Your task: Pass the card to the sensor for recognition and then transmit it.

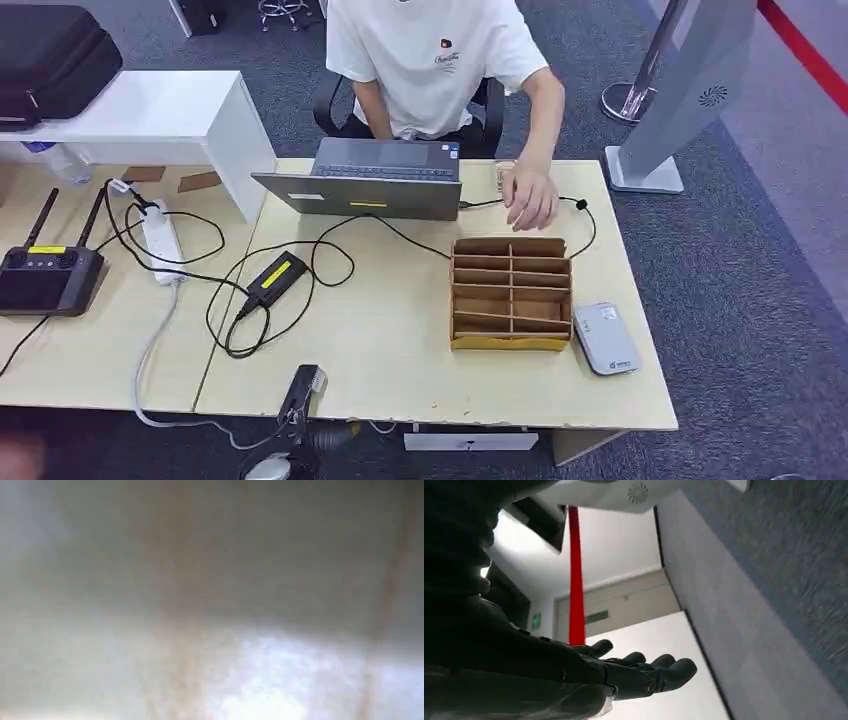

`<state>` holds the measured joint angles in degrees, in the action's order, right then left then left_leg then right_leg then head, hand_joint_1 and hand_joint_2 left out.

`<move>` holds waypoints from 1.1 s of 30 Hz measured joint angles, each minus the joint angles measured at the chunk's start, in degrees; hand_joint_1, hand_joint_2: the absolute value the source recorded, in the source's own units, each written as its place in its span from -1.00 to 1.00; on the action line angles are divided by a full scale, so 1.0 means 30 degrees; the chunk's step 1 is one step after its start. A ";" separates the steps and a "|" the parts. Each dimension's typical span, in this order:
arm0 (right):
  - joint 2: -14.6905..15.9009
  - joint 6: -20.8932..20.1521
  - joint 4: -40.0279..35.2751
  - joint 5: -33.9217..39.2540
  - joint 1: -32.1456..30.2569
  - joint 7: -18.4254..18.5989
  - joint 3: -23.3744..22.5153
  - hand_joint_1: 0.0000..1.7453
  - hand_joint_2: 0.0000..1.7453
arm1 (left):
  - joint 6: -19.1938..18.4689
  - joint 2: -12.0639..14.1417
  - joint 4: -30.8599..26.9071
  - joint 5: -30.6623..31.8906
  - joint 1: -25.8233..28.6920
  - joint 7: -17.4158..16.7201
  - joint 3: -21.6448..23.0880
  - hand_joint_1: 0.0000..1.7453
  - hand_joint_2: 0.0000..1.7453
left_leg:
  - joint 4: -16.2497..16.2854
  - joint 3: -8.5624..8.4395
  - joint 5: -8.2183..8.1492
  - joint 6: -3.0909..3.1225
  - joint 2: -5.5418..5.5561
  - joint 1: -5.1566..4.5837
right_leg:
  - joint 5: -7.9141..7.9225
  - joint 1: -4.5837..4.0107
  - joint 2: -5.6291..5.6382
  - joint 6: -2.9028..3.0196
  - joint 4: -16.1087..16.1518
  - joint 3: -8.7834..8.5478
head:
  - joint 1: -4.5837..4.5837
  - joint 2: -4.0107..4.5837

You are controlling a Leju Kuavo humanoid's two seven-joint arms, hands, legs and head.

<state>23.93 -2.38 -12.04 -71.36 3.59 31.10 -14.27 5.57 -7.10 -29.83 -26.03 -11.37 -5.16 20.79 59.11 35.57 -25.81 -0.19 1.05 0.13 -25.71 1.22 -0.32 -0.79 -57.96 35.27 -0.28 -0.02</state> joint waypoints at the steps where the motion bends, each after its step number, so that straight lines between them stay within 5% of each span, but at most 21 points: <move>1: -0.0328 -0.0095 0.0044 0.0058 -0.0087 -0.0007 -0.0161 -1.00 1.00 | 0.0000 0.0000 0.0000 -0.0066 -0.0010 -0.0044 0.0000 -1.00 1.00 | -0.0003 -0.0012 0.0001 -0.0001 -0.0009 0.0000 | -0.0004 -0.0001 0.0002 0.0007 -0.0001 -0.0005 | 0.0015 0.0000; 13: -0.3503 -0.0830 0.0320 0.0043 -0.0430 0.0160 -0.1136 -1.00 1.00 | 0.1502 0.0066 0.0000 -0.0838 -0.0082 0.0562 0.0000 -1.00 1.00 | -0.0012 -0.0053 -0.0001 -0.0025 -0.0064 0.0000 | -0.0011 -0.0001 0.0067 0.0020 -0.0007 -0.0024 | 0.0022 0.0000; 24: -0.4275 -0.0772 0.0364 -0.0270 -0.0447 0.0197 -0.1610 -1.00 1.00 | 0.3782 -0.0415 -0.0211 -0.2055 0.0284 0.2478 -0.0022 -1.00 1.00 | -0.0010 -0.0048 -0.0024 -0.0033 -0.0074 -0.0009 | -0.0016 0.0010 0.0077 0.0017 -0.0004 -0.0020 | 0.0015 0.0000; 33: -0.4479 -0.0714 0.0364 -0.0321 -0.0443 0.0204 -0.1704 -1.00 1.00 | 0.4182 -0.0641 -0.0262 -0.2273 0.0384 0.2747 -0.0022 -1.00 1.00 | -0.0010 -0.0047 -0.0024 -0.0033 -0.0074 -0.0008 | -0.0016 0.0010 0.0077 0.0018 -0.0004 -0.0019 | 0.0007 0.0000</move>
<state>10.49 -4.52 -10.95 -72.33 2.26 31.71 -19.39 18.12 -9.03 -30.62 -32.85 -10.22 3.08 20.72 59.08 35.43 -25.88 -0.29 0.82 0.10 -25.76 1.25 -0.08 -0.73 -57.97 35.21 -0.26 -0.02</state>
